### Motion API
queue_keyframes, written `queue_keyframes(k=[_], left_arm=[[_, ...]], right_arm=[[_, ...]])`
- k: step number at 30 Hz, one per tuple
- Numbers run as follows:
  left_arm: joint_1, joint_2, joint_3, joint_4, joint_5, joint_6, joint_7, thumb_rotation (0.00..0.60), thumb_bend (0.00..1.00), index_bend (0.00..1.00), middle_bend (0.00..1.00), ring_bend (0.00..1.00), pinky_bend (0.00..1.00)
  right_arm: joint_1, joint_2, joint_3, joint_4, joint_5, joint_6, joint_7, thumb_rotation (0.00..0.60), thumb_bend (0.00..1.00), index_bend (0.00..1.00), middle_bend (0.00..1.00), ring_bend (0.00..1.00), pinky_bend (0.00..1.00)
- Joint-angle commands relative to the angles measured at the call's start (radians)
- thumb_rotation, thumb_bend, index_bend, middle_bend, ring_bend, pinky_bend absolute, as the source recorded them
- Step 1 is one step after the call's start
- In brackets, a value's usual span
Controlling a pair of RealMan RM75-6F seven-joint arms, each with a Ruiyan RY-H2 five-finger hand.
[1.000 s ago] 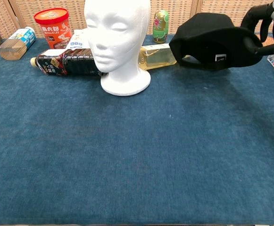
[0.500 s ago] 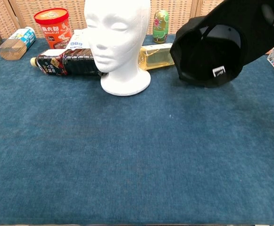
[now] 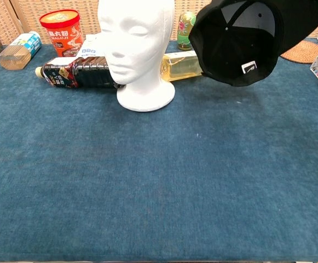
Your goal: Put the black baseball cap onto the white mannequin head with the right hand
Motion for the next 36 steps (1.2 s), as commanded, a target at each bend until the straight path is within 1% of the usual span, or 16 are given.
queue_keyframes(k=[1, 9, 24, 36], left_arm=[[0.000, 0.000, 0.001, 0.001, -0.003, -0.002, -0.001, 0.600, 0.34, 0.45, 0.31, 0.26, 0.33], [-0.005, -0.006, 0.003, 0.005, -0.003, -0.012, -0.002, 0.600, 0.34, 0.45, 0.31, 0.26, 0.33], [-0.004, -0.012, 0.006, 0.015, -0.010, -0.018, -0.009, 0.600, 0.34, 0.45, 0.31, 0.26, 0.33], [-0.007, -0.020, 0.009, 0.013, -0.014, -0.027, -0.001, 0.600, 0.34, 0.45, 0.31, 0.26, 0.33]], right_arm=[[0.013, -0.003, 0.011, 0.011, 0.010, -0.008, 0.008, 0.600, 0.71, 0.76, 0.61, 0.66, 0.72], [0.054, -0.020, 0.040, 0.057, 0.043, -0.039, 0.024, 0.600, 0.71, 0.76, 0.62, 0.66, 0.72], [0.127, -0.043, 0.078, 0.162, 0.092, -0.078, 0.033, 0.600, 0.71, 0.76, 0.62, 0.66, 0.73], [0.217, -0.039, 0.113, 0.193, 0.120, -0.116, 0.023, 0.600, 0.71, 0.76, 0.62, 0.67, 0.73]])
